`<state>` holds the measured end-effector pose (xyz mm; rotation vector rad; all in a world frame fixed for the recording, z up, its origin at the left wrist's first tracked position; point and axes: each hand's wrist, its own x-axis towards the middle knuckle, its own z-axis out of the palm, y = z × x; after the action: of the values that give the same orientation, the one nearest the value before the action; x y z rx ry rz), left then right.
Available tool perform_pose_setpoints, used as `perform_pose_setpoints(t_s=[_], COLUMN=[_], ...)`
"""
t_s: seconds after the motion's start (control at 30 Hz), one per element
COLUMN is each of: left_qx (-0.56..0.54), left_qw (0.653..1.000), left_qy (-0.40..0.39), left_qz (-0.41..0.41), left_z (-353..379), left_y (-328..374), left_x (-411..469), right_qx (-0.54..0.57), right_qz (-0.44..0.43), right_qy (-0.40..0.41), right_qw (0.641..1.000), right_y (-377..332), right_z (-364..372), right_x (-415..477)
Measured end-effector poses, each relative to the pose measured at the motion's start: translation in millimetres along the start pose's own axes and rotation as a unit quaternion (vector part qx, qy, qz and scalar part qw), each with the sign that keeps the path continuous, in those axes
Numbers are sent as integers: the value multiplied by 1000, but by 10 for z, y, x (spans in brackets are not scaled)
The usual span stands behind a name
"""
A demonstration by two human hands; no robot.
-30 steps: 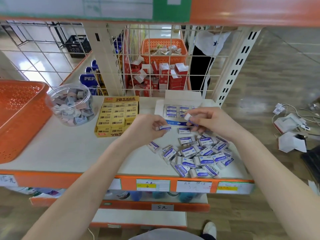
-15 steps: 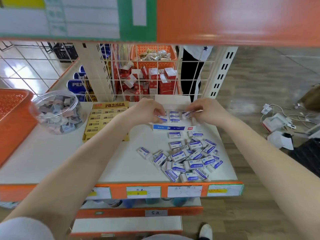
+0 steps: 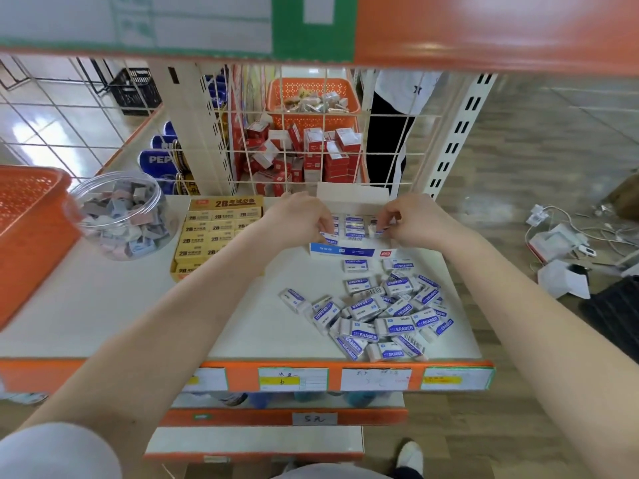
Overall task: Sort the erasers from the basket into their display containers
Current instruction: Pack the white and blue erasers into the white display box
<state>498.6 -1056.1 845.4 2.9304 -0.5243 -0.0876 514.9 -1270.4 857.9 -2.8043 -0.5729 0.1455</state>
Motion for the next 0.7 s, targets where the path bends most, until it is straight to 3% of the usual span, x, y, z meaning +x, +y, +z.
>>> perform_pose_setpoints(t_s=[0.13,0.47,0.7], left_qx=[27,-18,11], left_qw=[999,996,995], left_qy=[20,14,4], left_qz=[-18,-86,-100], left_z=[-4,15,1], left_y=[-6,40,124], left_x=[1,-45,-3], right_qx=[-38,-22,-26], right_qz=[-2,7,19], right_qy=[-35,30,46], right_qw=[999,999,998], right_y=[-51,28,22], right_z=[27,224,240], right_x=[64,77,69])
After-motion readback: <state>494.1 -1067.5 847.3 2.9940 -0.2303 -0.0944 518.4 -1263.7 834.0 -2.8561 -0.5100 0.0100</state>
